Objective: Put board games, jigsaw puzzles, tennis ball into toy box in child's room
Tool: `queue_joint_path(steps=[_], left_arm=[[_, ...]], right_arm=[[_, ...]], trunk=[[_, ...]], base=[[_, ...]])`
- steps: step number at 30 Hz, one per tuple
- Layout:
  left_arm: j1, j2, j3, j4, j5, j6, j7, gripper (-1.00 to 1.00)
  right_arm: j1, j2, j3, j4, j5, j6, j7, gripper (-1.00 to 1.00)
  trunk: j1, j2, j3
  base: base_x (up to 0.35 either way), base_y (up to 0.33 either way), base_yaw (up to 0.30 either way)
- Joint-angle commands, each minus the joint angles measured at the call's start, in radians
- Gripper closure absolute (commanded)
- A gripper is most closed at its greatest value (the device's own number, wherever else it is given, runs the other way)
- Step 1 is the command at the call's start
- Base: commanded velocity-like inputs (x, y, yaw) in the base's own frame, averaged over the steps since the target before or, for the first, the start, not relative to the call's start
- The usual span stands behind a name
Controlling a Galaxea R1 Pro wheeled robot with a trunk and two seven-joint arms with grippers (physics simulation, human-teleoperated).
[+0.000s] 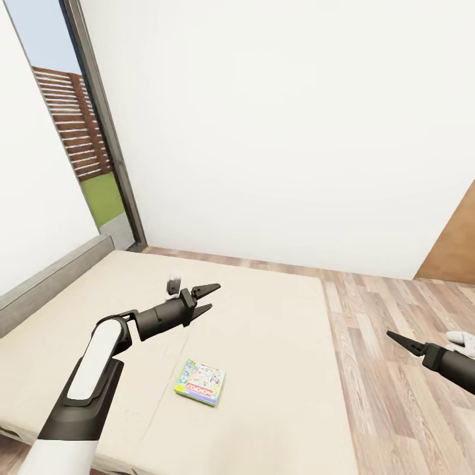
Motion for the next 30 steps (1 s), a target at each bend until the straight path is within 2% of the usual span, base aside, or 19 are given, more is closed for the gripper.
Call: queue_joint_path(steps=[1, 18, 21, 30], left_arm=[[-0.001, 0.001, -0.001, -0.001, 0.009, 0.002, 0.008, -1.00], [-0.001, 0.001, -0.001, -0.001, 0.009, 0.002, 0.008, -1.00], [0.011, 0.014, 0.007, -0.013, 0.021, -0.013, 0.003, -1.00], [0.011, 0.014, 0.007, -0.013, 0.021, -0.013, 0.003, -1.00]], right_arm=[[-0.001, 0.000, -0.001, 0.000, 0.001, 0.004, 0.004, -1.00], [-0.001, 0.000, -0.002, 0.001, 0.001, 0.003, 0.004, -1.00], [-0.012, 0.017, -0.019, -0.004, -0.003, 0.003, 0.010, -1.00], [-0.012, 0.018, -0.028, -0.004, -0.003, 0.003, 0.010, -1.00]], trunk=[[0.001, -0.002, -0.002], [0.001, -0.002, -0.002], [0.001, -0.002, -0.002], [0.001, -0.002, -0.002]], base=[[0.000, 0.010, 0.000], [0.000, 0.012, 0.000], [0.000, 0.000, 0.000], [0.000, 0.000, 0.000]])
